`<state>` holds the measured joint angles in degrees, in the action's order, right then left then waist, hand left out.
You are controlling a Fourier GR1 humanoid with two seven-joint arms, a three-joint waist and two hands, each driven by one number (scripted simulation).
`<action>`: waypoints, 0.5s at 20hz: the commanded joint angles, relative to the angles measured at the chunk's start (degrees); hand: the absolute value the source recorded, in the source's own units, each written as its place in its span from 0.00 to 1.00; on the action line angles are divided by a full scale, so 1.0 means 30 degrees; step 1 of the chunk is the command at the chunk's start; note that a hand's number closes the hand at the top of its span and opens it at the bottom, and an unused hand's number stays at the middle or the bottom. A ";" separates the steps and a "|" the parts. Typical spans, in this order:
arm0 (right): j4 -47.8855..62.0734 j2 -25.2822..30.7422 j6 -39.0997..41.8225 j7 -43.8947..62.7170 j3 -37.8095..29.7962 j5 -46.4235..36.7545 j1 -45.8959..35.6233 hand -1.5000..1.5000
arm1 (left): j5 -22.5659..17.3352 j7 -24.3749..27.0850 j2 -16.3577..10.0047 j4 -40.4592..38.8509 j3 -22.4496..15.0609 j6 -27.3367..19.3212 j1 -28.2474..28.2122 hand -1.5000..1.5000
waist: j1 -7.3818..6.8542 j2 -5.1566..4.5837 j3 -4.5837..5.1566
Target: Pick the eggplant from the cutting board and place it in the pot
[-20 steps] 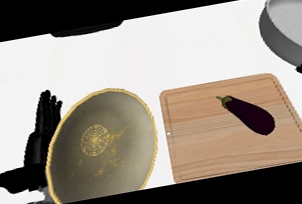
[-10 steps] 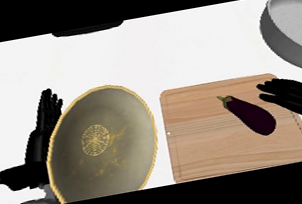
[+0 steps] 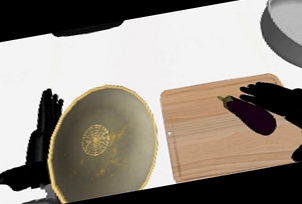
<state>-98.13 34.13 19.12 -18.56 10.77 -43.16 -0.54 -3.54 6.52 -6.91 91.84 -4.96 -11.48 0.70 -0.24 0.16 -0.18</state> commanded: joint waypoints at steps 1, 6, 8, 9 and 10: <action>0.1747 -0.0469 0.0242 -0.1360 -0.0779 -0.0535 -0.0740 0.00 | 0.0293 -0.0393 0.0417 0.0300 -0.0407 0.0231 -0.0625 0.50 | 0.0033 -0.0051 0.0058; 0.1895 -0.1912 -0.0809 -0.1069 -0.0035 -0.2592 -0.0118 0.00 | 0.0329 0.1356 0.0910 -0.1556 0.0228 0.0497 -0.0056 0.50 | 0.0098 -0.0053 0.0061; 0.2857 -0.2363 0.0151 -0.0461 -0.0063 -0.2616 -0.2195 0.00 | 0.1432 -0.0384 0.1578 -0.0380 -0.0709 -0.0822 0.0665 0.50 | 0.0034 -0.0059 0.0056; 0.4058 -0.2305 -0.0830 -0.1536 -0.0201 -0.2936 -0.2004 0.00 | 0.0578 -0.0574 0.1304 0.0027 -0.0441 0.0045 0.0004 0.50 | 0.0006 -0.0061 0.0054; 0.2358 -0.1019 0.1140 -0.1767 -0.1451 -0.1878 -0.1774 0.00 | 0.0582 0.0670 0.1181 -0.1210 0.0021 0.0326 0.0030 0.50 | 0.0089 -0.0050 0.0063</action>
<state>-91.20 29.28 19.69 -21.41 9.51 -49.35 -4.93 -2.28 7.48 -4.79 90.59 -4.27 -10.84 0.88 -0.19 0.14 -0.17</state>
